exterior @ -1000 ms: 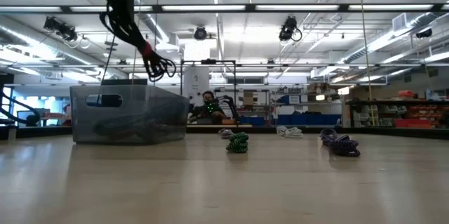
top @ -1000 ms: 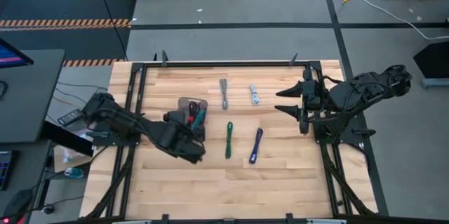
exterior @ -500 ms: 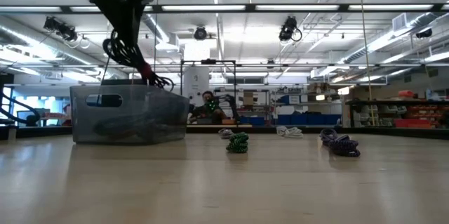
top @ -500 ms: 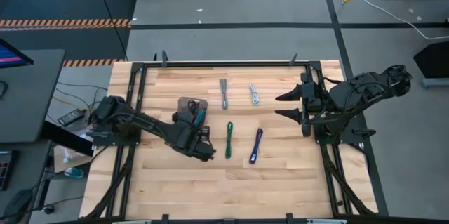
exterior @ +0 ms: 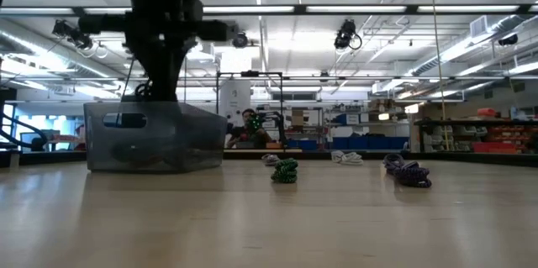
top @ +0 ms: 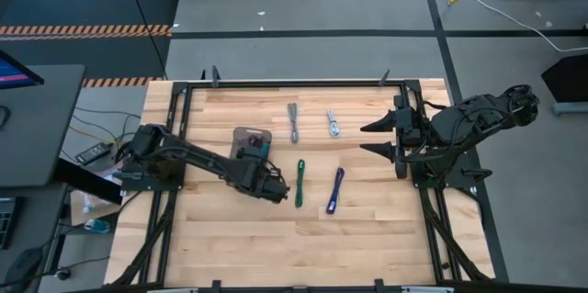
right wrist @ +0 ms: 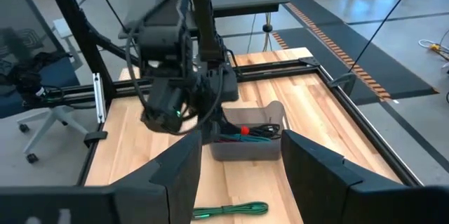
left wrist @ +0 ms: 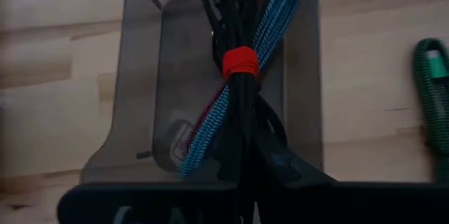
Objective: Pick and place USB-C Cables
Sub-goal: Put the black USB cable into the black bin, then put the dark blue USB cable into the black bin
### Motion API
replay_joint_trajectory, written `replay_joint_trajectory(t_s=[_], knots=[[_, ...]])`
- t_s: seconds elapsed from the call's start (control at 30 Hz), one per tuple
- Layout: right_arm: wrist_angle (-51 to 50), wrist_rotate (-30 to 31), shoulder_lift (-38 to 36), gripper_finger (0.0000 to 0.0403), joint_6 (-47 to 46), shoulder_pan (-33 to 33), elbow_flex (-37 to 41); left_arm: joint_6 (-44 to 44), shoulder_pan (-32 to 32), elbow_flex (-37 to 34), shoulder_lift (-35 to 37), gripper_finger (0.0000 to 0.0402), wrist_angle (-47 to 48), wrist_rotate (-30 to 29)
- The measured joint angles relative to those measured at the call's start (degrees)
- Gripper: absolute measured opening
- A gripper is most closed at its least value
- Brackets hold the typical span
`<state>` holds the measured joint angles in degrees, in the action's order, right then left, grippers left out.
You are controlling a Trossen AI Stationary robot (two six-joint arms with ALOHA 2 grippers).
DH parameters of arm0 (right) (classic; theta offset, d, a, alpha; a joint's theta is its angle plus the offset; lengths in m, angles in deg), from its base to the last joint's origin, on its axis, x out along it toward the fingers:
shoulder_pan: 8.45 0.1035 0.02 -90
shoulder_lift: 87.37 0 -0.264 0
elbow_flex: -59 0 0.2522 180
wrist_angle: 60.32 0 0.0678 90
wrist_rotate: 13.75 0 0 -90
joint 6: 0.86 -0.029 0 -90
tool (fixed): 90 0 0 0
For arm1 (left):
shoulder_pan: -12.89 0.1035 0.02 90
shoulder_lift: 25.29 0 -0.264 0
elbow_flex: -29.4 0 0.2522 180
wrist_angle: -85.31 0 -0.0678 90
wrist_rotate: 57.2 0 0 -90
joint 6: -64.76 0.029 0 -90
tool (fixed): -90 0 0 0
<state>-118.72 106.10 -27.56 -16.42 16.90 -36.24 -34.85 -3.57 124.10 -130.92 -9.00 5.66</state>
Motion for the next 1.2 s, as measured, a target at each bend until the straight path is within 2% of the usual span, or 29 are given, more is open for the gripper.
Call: replay_joint_trajectory(t_s=[0.27,0.53,0.73,0.87,0.97,1.1,1.2], knots=[[-0.02,-1.42,0.0,0.0202,-1.0,-0.01,0.0,2.58,0.91,-1.19,0.11,0.0023,-1.47,0.37],[-0.02,-1.73,0.0,0.0202,-0.98,0.01,0.0,6.17,1.03,-1.09,0.31,0.0136,-1.0,0.33],[-0.02,-1.73,0.0,0.0202,-1.0,0.01,0.0,6.44,3.19,3.48,1.04,0.0184,8.73,0.11],[-0.1,-3.95,0.15,0.0202,-1.22,-0.01,-0.02,7.07,4.73,8.78,3.36,0.0197,16.67,-5.12],[-0.45,-7.65,0.84,0.0192,-1.22,0.01,0.1,8.85,5.48,12.65,6.1,0.0197,17.97,-11.47],[-3.97,-10.87,2.6,0.0142,-3.01,-0.01,0.82,13.9,5.54,18.38,10.09,0.0191,18.05,-20.96],[-8.35,-11.17,3.96,0.009,-6.88,-0.56,1.9,19.67,4.98,23.21,12.52,0.0188,18.22,-25.25]])
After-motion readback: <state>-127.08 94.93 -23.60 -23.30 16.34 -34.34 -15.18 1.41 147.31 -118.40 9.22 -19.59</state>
